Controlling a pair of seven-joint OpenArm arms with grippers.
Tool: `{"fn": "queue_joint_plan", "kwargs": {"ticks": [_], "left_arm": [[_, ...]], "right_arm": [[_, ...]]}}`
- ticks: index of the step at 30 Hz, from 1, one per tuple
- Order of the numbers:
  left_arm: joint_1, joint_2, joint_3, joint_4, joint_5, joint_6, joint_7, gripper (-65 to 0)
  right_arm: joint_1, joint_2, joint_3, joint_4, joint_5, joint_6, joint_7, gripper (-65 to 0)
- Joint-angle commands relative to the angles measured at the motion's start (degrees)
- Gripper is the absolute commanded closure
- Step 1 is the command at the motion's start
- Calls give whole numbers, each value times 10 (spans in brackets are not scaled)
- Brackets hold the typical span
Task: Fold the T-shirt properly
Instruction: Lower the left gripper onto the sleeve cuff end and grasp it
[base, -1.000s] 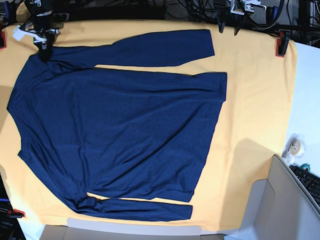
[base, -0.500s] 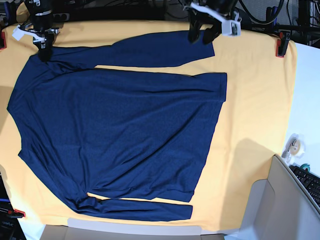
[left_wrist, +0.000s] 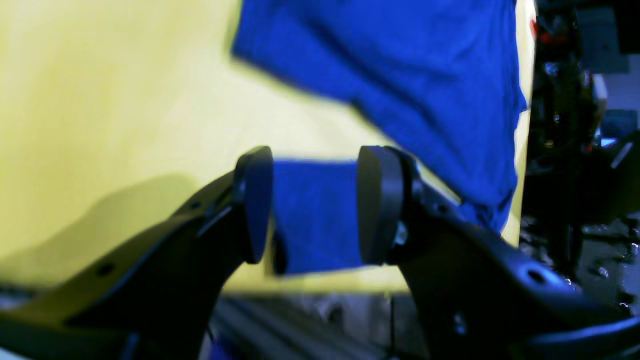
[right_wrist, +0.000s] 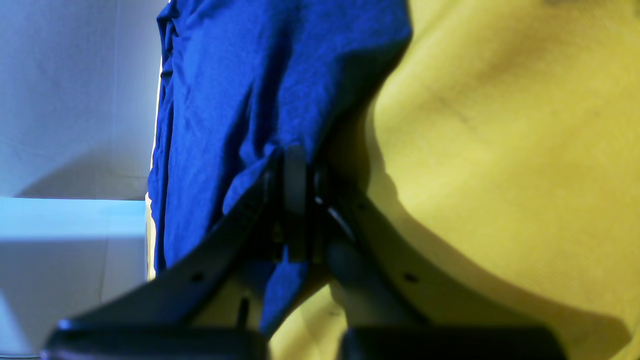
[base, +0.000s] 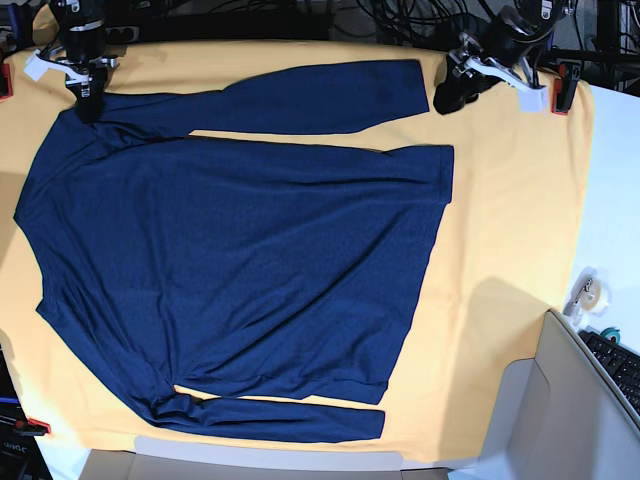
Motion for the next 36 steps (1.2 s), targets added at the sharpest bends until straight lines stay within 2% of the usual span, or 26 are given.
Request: {"fn": "queue_joint_plan", "kwargs": {"ticks": [1, 6, 10, 12, 21, 27, 30, 33, 36], "left_arm": [[-2, -4, -3, -2, -11, -7, 1, -271], [-8, 1, -1, -29, -10, -8, 24, -271], [-8, 15, -1, -29, -8, -41, 50, -271], [-9, 21, -1, -37, -7, -45, 67, -271], [-28, 30, 5, -54, -6, -46, 119, -271], [-47, 30, 62, -74, -6, -42, 121, -271], [-58, 30, 68, -95, -6, -44, 121, -270], [-60, 27, 69, -100, -6, -45, 122, -214], [-61, 25, 69, -98, -6, -45, 122, -89]], "right_arm": [[24, 9, -1, -18, -24, -61, -22, 0], [24, 9, -1, -18, -24, -61, -22, 0], [24, 9, -1, -18, -25, -61, -22, 0], [24, 9, -1, -17, -34, -61, -22, 0], [26, -16, 0, -16, -80, -61, -22, 0], [26, -22, 0, -8, -104, -61, -22, 0], [25, -23, 0, -3, -105, -61, -22, 0], [23, -23, 0, -3, -105, -61, -22, 0], [21, -21, -1, -3, -115, -61, -22, 0]]}}
